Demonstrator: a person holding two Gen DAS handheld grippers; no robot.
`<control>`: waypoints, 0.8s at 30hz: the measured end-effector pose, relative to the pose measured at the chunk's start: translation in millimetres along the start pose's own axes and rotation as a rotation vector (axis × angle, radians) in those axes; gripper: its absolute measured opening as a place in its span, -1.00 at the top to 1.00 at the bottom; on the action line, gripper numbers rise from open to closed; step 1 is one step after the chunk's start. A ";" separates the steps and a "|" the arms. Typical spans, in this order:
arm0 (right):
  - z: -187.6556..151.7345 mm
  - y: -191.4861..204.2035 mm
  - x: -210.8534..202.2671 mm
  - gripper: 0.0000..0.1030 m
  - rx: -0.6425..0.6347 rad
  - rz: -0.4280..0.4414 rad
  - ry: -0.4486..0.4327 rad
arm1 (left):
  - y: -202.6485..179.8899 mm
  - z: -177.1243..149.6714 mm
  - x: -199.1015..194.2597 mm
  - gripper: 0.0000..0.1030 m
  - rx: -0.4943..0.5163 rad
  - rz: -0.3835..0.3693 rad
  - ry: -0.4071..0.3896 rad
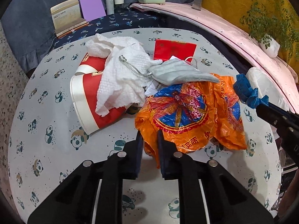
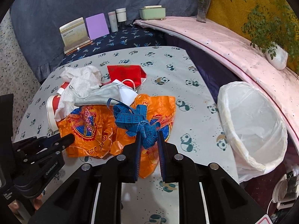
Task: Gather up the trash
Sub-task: 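Grasp the blue tape measure with the right gripper while the left gripper grasps the orange bag, then carry the orange bag and blue tape to the wastebasket with both grippers and release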
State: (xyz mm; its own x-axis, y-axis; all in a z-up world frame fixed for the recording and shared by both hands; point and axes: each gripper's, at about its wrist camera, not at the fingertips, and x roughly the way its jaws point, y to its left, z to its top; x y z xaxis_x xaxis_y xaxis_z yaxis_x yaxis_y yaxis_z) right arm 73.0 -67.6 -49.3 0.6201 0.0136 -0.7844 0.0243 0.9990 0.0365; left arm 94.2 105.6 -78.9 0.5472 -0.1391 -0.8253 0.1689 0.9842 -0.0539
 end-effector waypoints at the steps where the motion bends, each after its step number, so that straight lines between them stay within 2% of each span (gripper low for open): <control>1: -0.2 -2.3 -2.2 0.70 0.005 -0.001 -0.004 | -1.7 -0.7 -3.2 0.79 0.003 -0.003 -0.005; 5: -0.7 -11.8 -14.3 0.70 0.026 -0.007 -0.029 | -10.0 -3.2 -20.8 0.86 0.016 -0.013 -0.030; 11: -3.5 -28.2 -30.2 0.70 0.058 -0.019 -0.058 | -25.1 -3.5 -54.5 0.87 0.040 -0.037 -0.086; 24: -10.2 -67.9 -67.3 0.70 0.127 -0.058 -0.140 | -68.5 16.1 -106.8 0.87 0.106 -0.087 -0.209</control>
State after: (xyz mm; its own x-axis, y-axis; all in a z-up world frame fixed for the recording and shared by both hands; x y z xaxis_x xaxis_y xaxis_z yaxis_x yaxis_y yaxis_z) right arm 21.7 -135.9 -5.3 0.7176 -0.0581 -0.6941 0.1558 0.9846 0.0786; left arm 37.4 51.3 22.0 0.6825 -0.2535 -0.6855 0.3018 0.9520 -0.0515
